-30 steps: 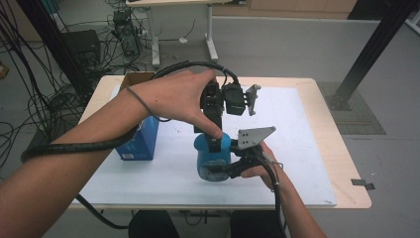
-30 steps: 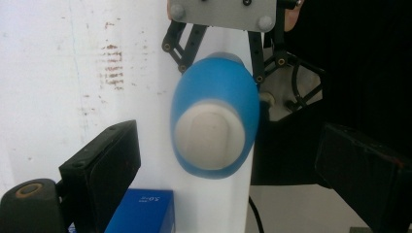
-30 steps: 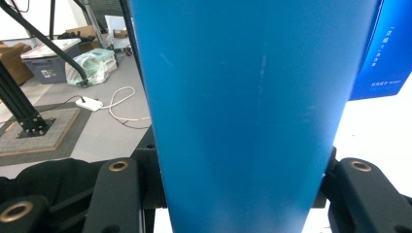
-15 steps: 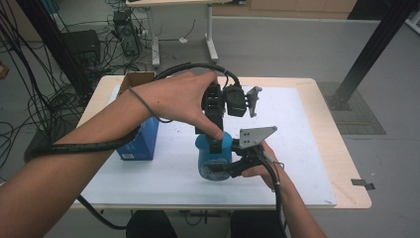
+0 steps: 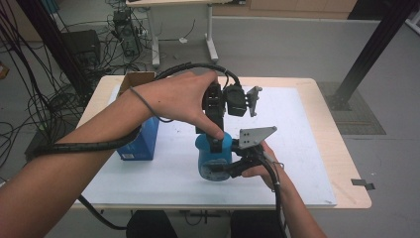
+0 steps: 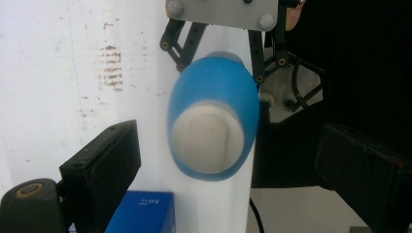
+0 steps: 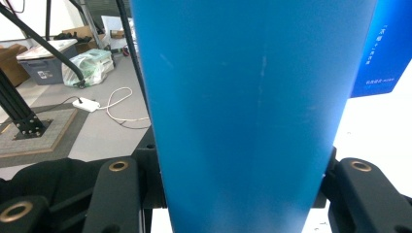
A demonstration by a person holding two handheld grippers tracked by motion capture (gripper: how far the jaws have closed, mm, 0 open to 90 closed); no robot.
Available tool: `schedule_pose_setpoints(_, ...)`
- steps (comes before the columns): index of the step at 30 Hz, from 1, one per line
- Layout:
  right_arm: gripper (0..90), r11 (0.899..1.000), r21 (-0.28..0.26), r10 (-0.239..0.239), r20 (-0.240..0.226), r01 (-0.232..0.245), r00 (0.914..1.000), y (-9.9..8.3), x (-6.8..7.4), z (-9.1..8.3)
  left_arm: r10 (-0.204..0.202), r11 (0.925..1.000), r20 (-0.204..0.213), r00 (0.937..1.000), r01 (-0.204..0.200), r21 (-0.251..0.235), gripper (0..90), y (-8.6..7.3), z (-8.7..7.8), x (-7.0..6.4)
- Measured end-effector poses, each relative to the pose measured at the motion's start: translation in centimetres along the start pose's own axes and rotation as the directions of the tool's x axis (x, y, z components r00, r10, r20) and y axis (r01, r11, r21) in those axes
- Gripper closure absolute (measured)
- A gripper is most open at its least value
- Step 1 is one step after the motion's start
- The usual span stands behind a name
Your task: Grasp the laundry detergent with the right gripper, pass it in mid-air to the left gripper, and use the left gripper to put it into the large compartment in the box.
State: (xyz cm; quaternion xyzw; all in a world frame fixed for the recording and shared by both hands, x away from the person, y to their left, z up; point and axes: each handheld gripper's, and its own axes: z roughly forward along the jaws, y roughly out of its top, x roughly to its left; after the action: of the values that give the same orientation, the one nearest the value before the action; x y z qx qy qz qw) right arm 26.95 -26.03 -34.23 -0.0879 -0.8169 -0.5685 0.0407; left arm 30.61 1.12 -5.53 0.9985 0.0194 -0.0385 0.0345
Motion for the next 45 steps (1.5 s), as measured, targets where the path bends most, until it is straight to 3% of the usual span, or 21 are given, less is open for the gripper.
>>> schedule_pose_setpoints(45,44.3,1.000,0.000,-0.003,-0.002,0.003,1.0000,0.31,-0.20,0.25,-0.008,1.0000,-0.012,0.9999,0.008,-0.005,9.8,-0.32,-0.22,0.04)
